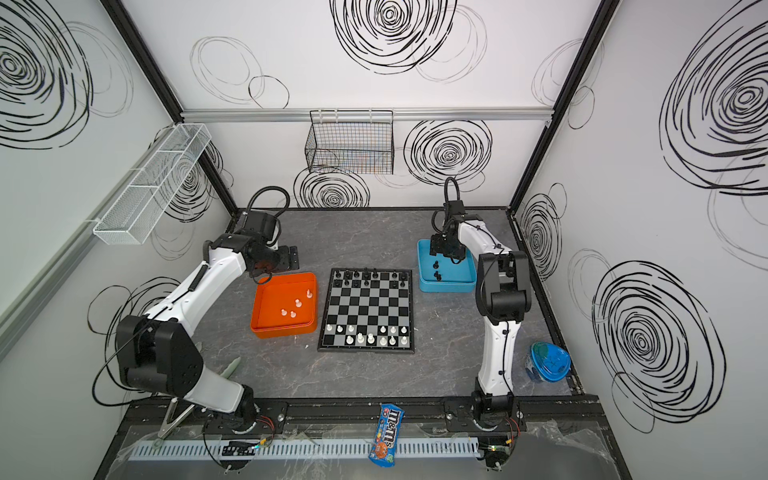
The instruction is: Set up the chess pieces on the board
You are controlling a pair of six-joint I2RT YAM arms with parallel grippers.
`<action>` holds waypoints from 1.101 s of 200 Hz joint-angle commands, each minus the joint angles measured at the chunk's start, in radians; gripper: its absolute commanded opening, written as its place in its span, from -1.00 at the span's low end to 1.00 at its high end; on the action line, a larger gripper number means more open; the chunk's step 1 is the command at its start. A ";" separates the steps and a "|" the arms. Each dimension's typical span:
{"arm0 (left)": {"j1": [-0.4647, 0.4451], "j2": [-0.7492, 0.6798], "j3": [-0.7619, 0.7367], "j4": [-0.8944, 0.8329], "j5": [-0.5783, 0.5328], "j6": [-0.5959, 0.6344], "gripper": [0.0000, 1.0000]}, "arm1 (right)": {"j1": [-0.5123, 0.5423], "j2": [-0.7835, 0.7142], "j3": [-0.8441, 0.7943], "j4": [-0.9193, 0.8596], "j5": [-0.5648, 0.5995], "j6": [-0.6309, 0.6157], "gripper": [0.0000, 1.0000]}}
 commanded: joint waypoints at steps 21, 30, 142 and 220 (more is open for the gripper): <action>0.001 0.016 0.016 0.025 0.018 0.019 0.92 | 0.023 0.032 -0.001 -0.032 0.047 0.001 0.04; -0.001 0.016 0.014 0.027 0.019 0.020 0.92 | 0.023 0.031 -0.010 -0.030 0.047 0.004 0.02; -0.014 0.017 0.001 0.031 -0.011 0.028 0.92 | 0.021 0.053 -0.040 0.001 0.057 0.000 -0.28; -0.016 0.018 0.001 0.029 -0.024 0.030 0.92 | 0.021 0.060 -0.040 0.016 0.046 -0.005 -0.47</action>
